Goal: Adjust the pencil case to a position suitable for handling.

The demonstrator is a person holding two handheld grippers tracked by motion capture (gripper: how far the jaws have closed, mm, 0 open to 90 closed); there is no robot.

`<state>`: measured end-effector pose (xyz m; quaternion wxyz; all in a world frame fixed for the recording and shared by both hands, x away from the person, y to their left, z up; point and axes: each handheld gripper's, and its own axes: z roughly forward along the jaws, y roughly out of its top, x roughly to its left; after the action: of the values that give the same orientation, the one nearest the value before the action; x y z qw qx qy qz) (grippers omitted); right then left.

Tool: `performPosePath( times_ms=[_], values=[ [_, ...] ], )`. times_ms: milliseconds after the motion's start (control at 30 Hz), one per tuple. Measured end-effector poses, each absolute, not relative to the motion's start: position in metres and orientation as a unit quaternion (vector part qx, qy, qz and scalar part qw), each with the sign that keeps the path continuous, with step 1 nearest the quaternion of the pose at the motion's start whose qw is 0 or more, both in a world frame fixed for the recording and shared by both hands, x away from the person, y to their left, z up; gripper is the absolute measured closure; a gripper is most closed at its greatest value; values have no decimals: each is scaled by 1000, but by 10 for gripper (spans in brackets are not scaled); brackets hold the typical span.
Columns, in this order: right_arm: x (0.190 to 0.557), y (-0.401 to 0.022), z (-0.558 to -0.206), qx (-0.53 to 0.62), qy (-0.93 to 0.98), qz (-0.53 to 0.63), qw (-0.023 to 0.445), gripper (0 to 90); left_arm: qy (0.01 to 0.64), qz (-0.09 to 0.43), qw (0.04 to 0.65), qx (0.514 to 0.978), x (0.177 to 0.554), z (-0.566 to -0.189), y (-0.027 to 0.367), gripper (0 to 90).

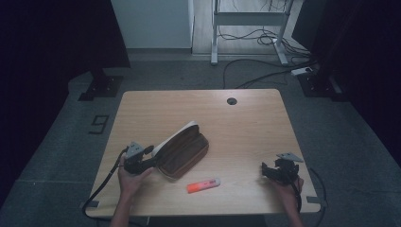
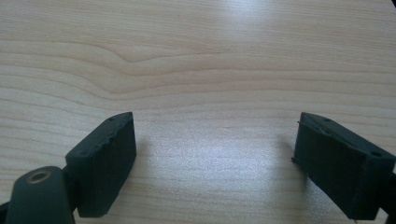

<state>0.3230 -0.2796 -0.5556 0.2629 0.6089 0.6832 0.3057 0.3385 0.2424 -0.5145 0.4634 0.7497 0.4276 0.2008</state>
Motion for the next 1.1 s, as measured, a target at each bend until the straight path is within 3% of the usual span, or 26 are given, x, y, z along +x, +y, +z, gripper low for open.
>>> performPosePath(
  times_ms=[167,367,1100],
  values=[
    [323,-280,-556,609,683,306,263,124,428,202,466,748,333,-509,247,301],
    [323,-280,-556,609,683,306,263,124,425,215,463,747,318,-501,253,260],
    [323,-280,-556,609,683,306,263,124,411,236,440,763,271,-501,231,284]
  ],
)
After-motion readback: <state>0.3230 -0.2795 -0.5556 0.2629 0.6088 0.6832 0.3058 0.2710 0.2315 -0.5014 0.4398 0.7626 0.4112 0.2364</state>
